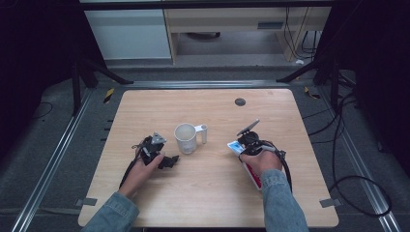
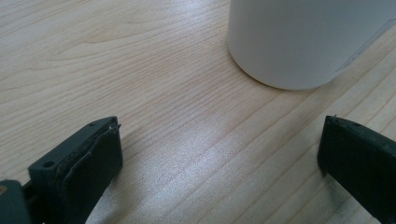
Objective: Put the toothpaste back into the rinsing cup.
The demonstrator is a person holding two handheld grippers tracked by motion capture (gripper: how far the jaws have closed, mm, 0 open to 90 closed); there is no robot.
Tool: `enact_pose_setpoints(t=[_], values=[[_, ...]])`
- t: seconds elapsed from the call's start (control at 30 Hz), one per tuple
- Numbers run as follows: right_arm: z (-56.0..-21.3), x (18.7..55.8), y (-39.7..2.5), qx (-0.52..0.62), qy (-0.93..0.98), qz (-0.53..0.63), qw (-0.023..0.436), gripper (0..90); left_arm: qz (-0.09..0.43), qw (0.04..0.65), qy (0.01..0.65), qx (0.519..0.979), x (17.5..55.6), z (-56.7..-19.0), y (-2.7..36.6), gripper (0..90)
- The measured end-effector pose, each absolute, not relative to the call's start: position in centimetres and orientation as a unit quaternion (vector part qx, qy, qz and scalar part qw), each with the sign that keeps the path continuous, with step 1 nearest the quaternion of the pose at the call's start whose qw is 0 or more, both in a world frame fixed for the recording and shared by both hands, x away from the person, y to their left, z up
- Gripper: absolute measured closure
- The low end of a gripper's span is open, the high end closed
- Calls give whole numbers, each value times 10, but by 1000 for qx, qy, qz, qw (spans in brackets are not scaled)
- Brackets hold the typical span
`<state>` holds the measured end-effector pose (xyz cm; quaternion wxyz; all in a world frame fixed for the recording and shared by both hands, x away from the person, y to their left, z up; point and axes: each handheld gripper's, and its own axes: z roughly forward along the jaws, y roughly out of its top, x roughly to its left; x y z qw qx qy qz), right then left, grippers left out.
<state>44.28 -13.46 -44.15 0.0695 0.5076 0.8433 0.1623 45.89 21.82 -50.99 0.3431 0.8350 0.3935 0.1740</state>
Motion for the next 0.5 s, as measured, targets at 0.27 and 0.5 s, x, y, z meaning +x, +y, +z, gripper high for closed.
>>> enact_pose_setpoints(t=[0.27, 0.5], values=[[-417, 443, -141, 502, 845, 163, 87, 729, 174, 346, 395, 833, 459, -510, 218, 0], [-402, 444, -140, 502, 840, 184, 91, 729, 175, 345, 394, 834, 459, -510, 218, 0]])
